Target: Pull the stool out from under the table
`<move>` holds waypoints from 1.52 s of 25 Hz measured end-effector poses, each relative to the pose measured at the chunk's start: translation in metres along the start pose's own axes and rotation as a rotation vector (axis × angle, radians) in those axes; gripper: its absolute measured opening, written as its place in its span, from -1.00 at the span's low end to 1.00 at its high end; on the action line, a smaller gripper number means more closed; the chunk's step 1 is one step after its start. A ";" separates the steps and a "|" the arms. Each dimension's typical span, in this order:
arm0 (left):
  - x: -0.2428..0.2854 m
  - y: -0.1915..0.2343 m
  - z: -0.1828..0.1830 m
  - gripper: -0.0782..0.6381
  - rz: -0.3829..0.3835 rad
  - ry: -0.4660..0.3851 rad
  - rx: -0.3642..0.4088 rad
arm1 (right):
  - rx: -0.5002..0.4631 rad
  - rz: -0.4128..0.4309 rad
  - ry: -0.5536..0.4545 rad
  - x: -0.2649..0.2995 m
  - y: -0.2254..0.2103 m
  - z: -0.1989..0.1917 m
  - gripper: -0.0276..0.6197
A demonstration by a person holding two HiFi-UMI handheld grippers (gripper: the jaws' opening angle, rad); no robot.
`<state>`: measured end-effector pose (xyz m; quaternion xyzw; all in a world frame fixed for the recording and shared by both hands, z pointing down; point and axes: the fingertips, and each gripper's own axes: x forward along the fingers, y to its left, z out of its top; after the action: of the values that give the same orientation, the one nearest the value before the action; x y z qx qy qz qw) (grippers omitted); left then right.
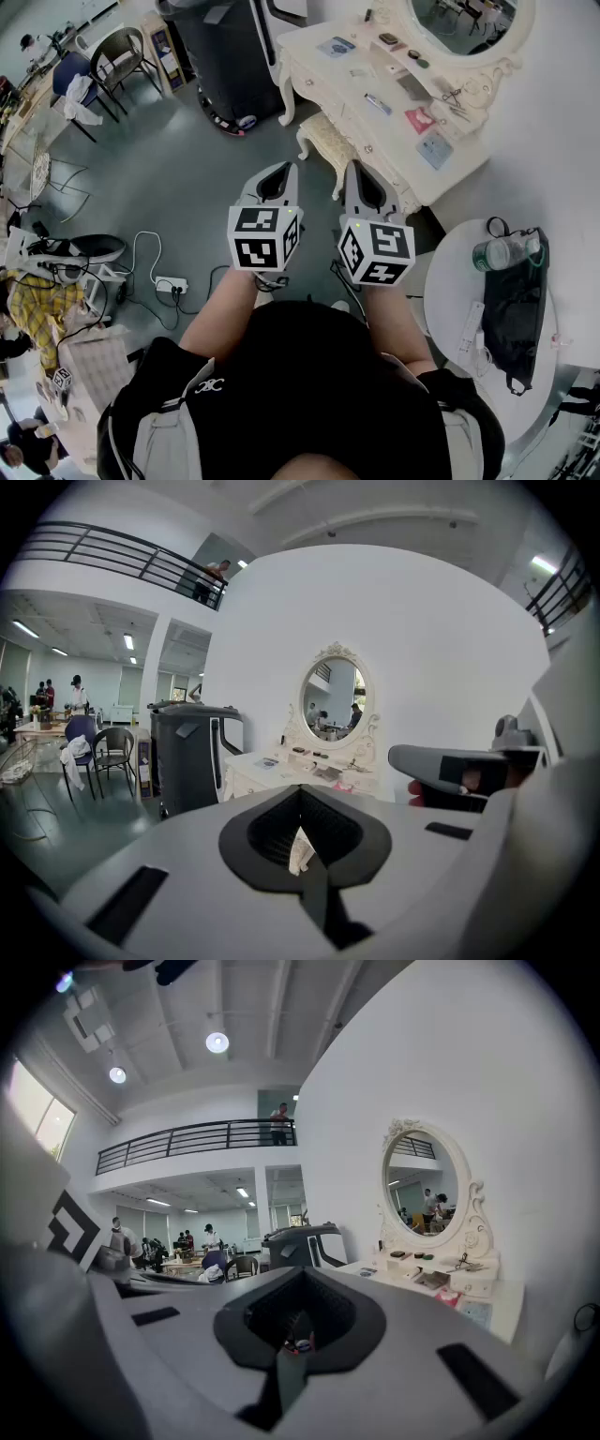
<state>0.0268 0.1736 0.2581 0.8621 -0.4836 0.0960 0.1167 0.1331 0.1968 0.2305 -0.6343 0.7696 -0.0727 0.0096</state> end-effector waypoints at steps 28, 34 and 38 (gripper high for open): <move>-0.038 0.020 -0.023 -0.78 -0.053 0.038 0.008 | -0.005 -0.026 0.057 -0.014 0.054 -0.024 -0.90; -0.047 0.062 -0.031 -0.78 -0.070 0.056 0.009 | -0.008 -0.035 0.065 0.005 0.095 -0.034 -0.90; -0.054 0.095 -0.037 -0.78 -0.081 0.063 -0.012 | -0.031 -0.039 0.081 0.017 0.129 -0.043 -0.90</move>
<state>-0.0838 0.1802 0.2884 0.8768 -0.4450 0.1156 0.1408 -0.0007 0.2078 0.2580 -0.6459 0.7578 -0.0863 -0.0328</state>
